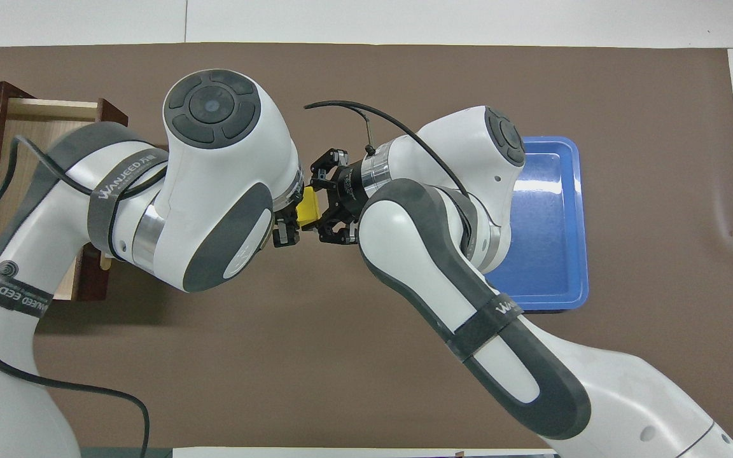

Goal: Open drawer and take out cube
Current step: 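Grasp the yellow cube with the right gripper from the left gripper, then carry the cube over the blue tray while the left gripper withdraws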

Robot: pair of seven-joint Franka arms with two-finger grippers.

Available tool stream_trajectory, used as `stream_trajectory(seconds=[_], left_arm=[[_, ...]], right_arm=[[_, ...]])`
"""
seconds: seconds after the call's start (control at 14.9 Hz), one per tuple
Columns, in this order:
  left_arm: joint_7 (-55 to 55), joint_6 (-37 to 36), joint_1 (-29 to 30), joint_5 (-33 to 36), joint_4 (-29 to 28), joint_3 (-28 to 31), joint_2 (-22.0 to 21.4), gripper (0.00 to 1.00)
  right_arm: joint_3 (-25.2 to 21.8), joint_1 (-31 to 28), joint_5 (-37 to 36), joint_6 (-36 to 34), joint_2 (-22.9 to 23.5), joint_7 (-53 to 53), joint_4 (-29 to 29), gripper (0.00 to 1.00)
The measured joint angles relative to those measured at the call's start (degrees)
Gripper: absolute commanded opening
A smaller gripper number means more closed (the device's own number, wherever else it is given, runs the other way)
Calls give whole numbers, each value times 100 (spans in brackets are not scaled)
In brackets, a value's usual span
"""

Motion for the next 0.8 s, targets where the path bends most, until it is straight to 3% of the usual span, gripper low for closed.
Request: stream_trajectory(seconds=[0.07, 0.13, 0.2, 0.27, 0.8], left_arm=[[0, 1, -1, 0, 0, 0, -1, 14], [0, 2, -1, 0, 0, 0, -1, 52], [0, 3, -2, 0, 0, 0, -1, 83], [5, 3, -2, 1, 0, 0, -1, 100], [183, 3, -4, 26, -13, 60, -19, 100]], right_arm=[[0, 0, 0, -2, 0, 0, 1, 0], [-1, -1, 0, -4, 0, 0, 2, 0], [-1, -1, 0, -4, 0, 0, 2, 0], [-1, -1, 0, -4, 0, 0, 3, 0], [-25, -110, 0, -96, 1, 0, 72, 0]])
